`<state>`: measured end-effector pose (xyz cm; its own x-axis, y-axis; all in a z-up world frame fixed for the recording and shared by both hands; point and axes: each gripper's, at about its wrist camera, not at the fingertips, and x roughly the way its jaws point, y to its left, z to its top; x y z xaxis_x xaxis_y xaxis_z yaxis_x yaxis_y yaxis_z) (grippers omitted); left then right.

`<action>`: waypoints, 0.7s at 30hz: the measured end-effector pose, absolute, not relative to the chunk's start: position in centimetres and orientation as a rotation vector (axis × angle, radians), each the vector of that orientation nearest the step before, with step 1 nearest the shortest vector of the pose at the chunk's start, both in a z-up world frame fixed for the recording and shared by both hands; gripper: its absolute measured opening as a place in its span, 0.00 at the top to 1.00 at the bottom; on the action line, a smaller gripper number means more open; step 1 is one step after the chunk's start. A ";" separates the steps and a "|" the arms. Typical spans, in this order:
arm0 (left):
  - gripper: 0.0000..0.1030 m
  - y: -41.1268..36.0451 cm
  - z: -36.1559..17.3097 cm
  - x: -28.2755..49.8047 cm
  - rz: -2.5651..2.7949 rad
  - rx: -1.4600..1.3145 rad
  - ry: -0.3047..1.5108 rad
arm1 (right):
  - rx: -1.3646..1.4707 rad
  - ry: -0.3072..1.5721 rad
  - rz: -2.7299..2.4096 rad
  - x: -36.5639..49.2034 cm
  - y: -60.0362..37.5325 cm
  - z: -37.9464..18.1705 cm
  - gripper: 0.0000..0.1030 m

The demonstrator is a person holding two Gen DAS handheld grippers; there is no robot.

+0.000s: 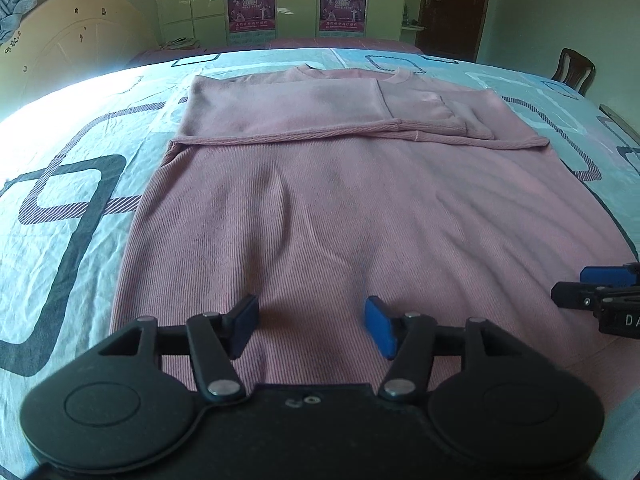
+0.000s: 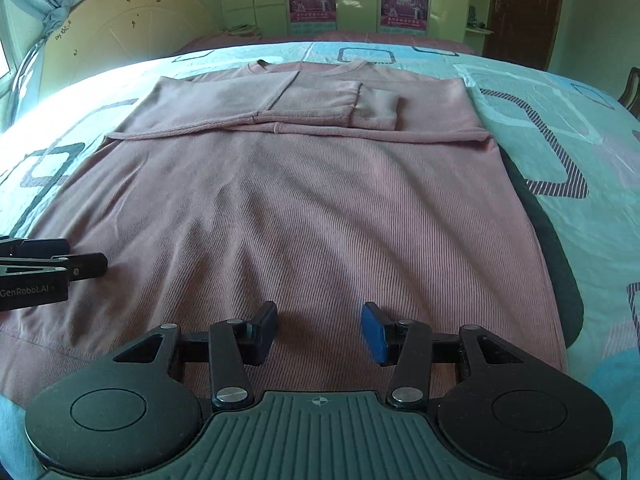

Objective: Fold small clothes

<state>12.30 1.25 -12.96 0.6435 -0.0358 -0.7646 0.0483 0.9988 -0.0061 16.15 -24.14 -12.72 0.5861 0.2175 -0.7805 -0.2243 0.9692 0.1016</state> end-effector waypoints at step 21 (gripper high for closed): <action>0.41 6.2 -12.0 5.1 0.033 -0.013 0.847 | 0.003 0.891 0.197 11.4 -27.3 -11.6 0.54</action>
